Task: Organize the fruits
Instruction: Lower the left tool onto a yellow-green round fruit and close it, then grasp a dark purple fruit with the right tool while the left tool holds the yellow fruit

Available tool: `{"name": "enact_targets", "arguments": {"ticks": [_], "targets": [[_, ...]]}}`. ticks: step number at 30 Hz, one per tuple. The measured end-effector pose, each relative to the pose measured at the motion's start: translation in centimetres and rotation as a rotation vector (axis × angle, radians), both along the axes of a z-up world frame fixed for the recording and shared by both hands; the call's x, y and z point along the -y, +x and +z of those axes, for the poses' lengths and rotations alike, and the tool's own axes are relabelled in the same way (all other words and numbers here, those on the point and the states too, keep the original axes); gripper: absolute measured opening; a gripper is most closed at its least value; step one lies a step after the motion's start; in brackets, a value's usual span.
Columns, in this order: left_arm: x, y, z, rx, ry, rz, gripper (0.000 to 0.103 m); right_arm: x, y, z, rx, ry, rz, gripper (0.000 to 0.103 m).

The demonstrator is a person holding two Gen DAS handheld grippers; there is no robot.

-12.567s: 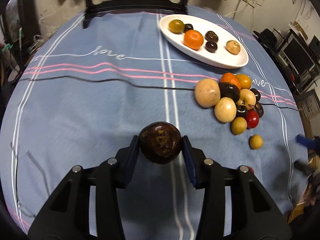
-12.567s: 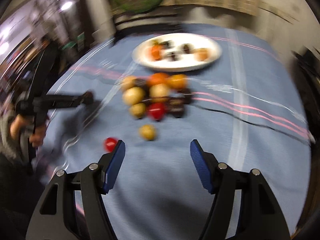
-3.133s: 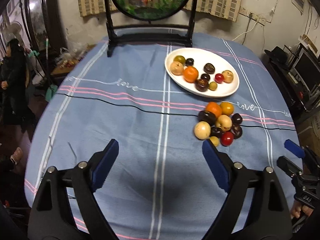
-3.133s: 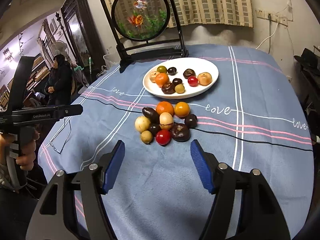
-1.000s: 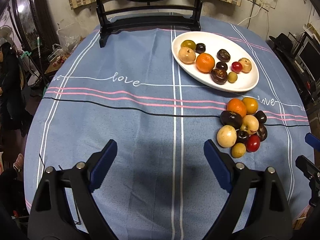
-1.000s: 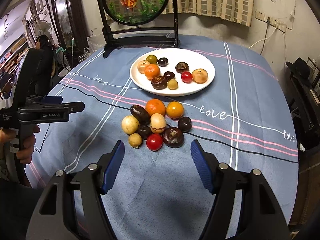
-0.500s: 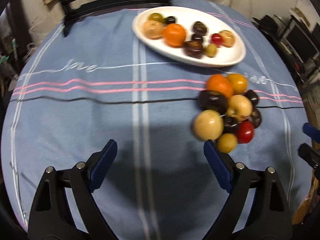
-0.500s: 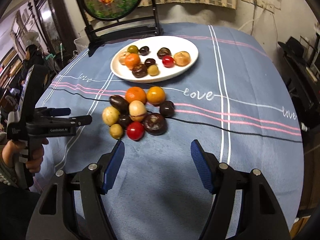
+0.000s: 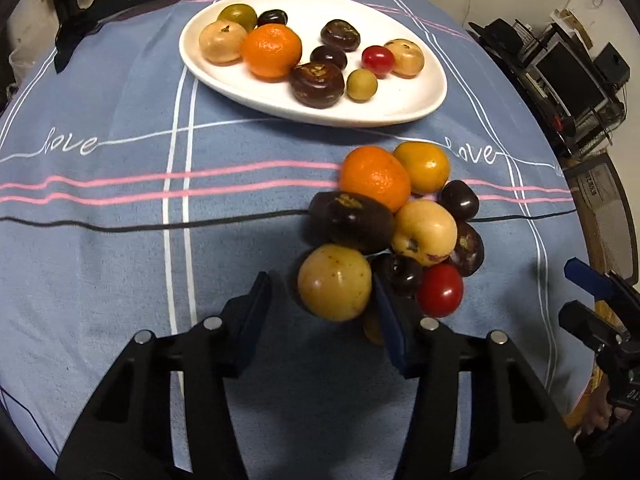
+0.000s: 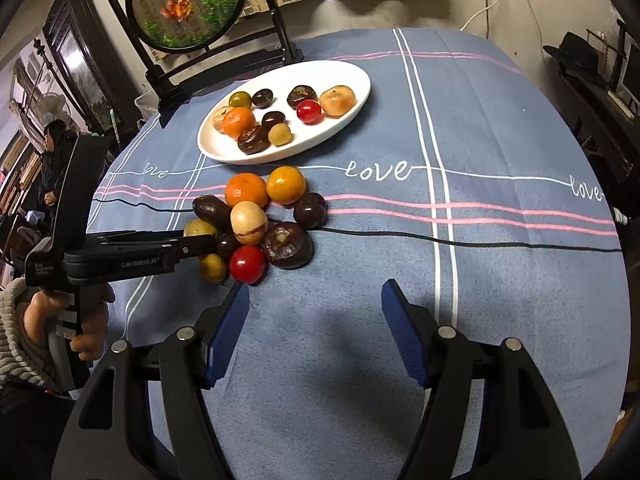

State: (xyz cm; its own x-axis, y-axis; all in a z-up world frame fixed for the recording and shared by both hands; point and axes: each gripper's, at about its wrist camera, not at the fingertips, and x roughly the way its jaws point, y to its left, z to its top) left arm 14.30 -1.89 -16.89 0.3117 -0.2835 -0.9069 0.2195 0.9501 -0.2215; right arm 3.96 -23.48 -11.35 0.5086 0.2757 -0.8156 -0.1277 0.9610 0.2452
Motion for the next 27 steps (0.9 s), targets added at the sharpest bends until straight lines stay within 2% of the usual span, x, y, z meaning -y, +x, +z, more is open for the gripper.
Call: {"name": "enact_targets", "arguments": {"ticks": [3, 8, 13, 17, 19, 22, 27], "targets": [[-0.3, 0.1, -0.3, -0.006, -0.053, -0.011, 0.037, 0.2, 0.0, -0.1, -0.002, 0.006, -0.011, 0.069], [-0.1, -0.5, -0.1, 0.022, -0.019, -0.025, 0.037, 0.3, -0.2, 0.1, 0.007, 0.008, -0.015, 0.069], [-2.6, -1.6, 0.5, 0.034, -0.004, 0.040, 0.037, -1.2, 1.0, -0.1, 0.034, 0.005, 0.038, 0.069], [-5.0, -2.6, 0.7, 0.034, 0.027, 0.092, 0.037, -2.7, 3.4, -1.3, 0.036, -0.008, 0.063, 0.069], [-5.8, -3.0, 0.6, 0.023, 0.033, 0.120, 0.037, -3.3, 4.6, -2.2, 0.016, -0.029, 0.066, 0.069], [-6.5, -3.3, 0.4, 0.019, 0.036, 0.137, 0.037, -3.6, 5.4, -3.3, -0.005, -0.078, 0.076, 0.063], [-6.7, -3.4, 0.1, 0.013, 0.034, 0.148, 0.037, -3.7, 5.8, -4.4, -0.043, -0.055, 0.099, 0.060]]}}
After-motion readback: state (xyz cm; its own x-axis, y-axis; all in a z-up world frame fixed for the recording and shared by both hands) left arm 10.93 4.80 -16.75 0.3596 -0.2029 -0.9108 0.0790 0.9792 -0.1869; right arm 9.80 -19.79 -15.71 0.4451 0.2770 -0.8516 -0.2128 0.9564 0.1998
